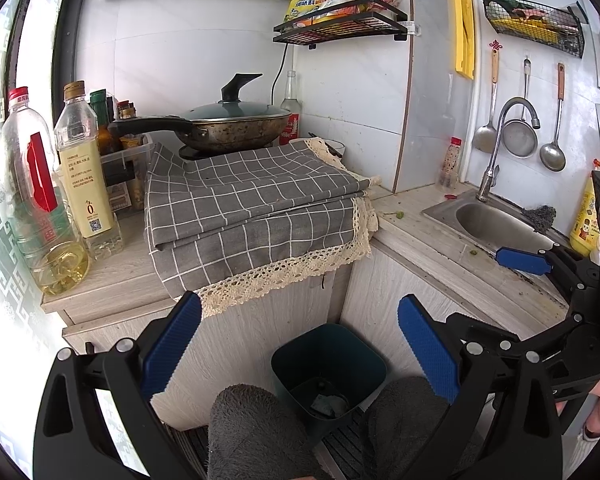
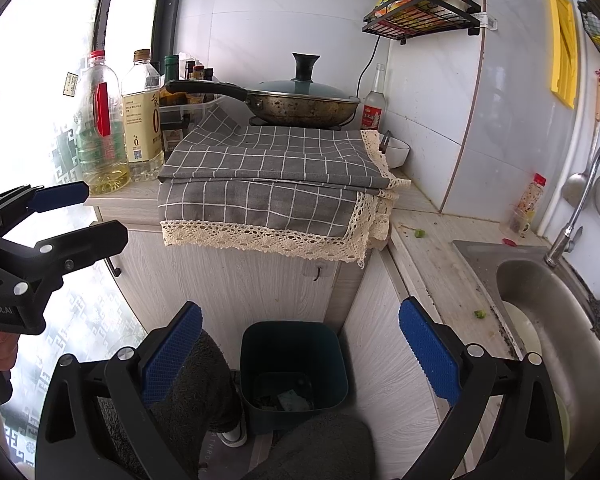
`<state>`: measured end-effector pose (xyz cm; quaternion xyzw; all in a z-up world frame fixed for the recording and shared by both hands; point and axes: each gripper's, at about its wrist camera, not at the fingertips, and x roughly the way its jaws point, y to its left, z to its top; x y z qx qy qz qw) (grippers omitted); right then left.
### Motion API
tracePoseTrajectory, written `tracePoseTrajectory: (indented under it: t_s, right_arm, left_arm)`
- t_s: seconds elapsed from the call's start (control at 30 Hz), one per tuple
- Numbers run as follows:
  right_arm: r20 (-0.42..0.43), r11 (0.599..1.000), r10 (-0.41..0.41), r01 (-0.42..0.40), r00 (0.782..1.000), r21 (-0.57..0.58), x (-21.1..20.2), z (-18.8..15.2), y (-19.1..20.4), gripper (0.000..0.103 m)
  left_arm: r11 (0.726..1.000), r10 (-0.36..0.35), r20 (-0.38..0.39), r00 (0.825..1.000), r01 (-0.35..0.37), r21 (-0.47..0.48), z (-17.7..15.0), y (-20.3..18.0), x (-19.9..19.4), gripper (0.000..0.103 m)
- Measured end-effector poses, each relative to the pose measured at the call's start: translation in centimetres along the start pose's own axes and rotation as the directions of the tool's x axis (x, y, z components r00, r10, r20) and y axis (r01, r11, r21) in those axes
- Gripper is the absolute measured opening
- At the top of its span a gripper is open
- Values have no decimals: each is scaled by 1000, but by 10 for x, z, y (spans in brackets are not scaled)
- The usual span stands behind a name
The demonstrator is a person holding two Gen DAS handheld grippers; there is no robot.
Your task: Collect trash
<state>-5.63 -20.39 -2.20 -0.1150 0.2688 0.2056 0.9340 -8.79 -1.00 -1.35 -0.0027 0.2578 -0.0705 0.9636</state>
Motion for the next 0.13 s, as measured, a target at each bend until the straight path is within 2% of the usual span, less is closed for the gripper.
tracePoseTrajectory:
  t_s: [0.13]
  right_arm:
    - [0, 1000, 1, -1, 1000, -1, 0, 0, 0, 100]
  left_arm:
    - [1000, -4, -2, 1000, 4, -7, 0, 3, 1, 100]
